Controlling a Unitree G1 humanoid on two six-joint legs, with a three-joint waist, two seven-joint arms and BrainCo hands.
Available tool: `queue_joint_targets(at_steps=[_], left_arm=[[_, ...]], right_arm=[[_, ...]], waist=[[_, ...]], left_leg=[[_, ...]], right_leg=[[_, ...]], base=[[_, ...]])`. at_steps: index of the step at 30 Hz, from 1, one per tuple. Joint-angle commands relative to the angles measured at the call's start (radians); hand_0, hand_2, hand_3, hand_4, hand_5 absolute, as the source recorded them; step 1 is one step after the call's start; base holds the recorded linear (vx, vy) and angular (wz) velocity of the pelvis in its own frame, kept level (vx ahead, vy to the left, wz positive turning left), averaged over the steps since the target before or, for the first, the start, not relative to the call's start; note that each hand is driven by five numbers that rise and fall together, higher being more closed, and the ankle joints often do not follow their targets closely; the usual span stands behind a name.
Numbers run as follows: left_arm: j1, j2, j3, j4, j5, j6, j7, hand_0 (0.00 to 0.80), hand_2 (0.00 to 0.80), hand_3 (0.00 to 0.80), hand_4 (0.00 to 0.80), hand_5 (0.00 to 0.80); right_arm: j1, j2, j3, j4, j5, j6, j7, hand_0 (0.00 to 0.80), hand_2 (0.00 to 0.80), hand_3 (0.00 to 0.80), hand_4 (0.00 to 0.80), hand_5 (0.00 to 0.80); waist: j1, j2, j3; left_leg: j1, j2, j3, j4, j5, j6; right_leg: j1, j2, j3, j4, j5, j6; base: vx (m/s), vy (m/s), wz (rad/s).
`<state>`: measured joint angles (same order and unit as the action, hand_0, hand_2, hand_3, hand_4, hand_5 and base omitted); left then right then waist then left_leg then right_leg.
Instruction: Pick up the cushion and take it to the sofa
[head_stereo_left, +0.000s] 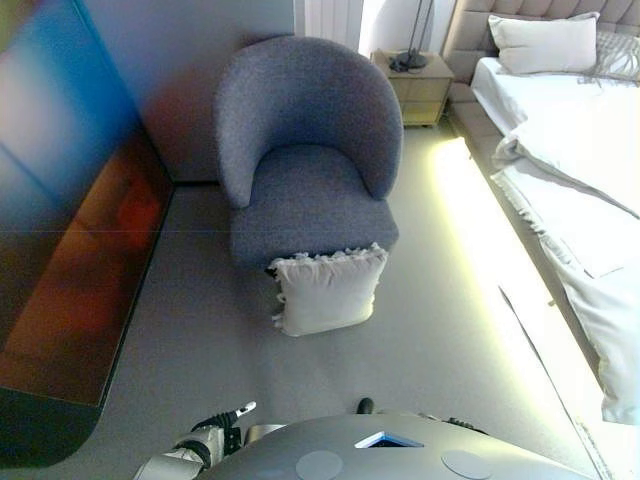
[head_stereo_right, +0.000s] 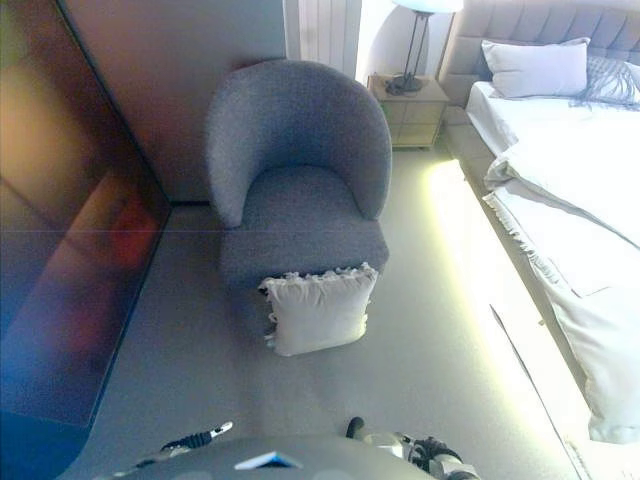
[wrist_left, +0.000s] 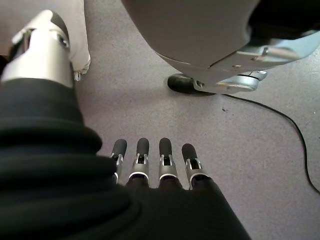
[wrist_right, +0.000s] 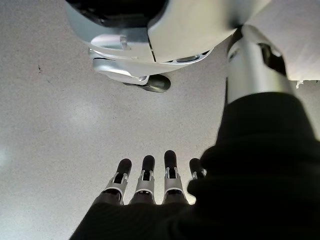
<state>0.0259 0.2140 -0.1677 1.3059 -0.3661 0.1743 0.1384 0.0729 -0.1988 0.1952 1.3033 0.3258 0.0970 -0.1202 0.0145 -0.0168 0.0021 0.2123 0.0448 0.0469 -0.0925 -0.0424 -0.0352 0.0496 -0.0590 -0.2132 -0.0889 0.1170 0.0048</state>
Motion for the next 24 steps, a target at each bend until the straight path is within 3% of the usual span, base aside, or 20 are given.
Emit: queue_joint_targets(at_steps=[1,24], left_arm=[[-0.062,-0.026,0.014,0.054,0.019,0.005,0.006,0.0,0.0,0.0,0.0,0.0],[-0.074,-0.005,0.02,0.056,0.019,0.038,-0.026,0.0,0.0,0.0,0.0,0.0]], right_arm=[[-0.078,0.006,0.022,0.05,-0.009,0.015,-0.008,0.0,0.0,0.0,0.0,0.0],[-0.088,-0.011,0.017,0.053,-0.032,0.036,0.004,0.0,0.0,0.0,0.0,0.0]], waist=[[0.0,-0.023,0.026],[-0.004,-0.021,0.019]], left_leg=[[-0.062,-0.022,0.064,0.005,-0.007,0.027],[-0.065,-0.016,0.067,0.005,-0.003,0.025]], right_leg=[[0.064,-0.045,0.058,0.002,-0.062,0.098],[0.06,-0.034,0.061,0.002,-0.064,0.092]], base=[[0.0,0.0,0.0],[0.004,-0.015,0.0]])
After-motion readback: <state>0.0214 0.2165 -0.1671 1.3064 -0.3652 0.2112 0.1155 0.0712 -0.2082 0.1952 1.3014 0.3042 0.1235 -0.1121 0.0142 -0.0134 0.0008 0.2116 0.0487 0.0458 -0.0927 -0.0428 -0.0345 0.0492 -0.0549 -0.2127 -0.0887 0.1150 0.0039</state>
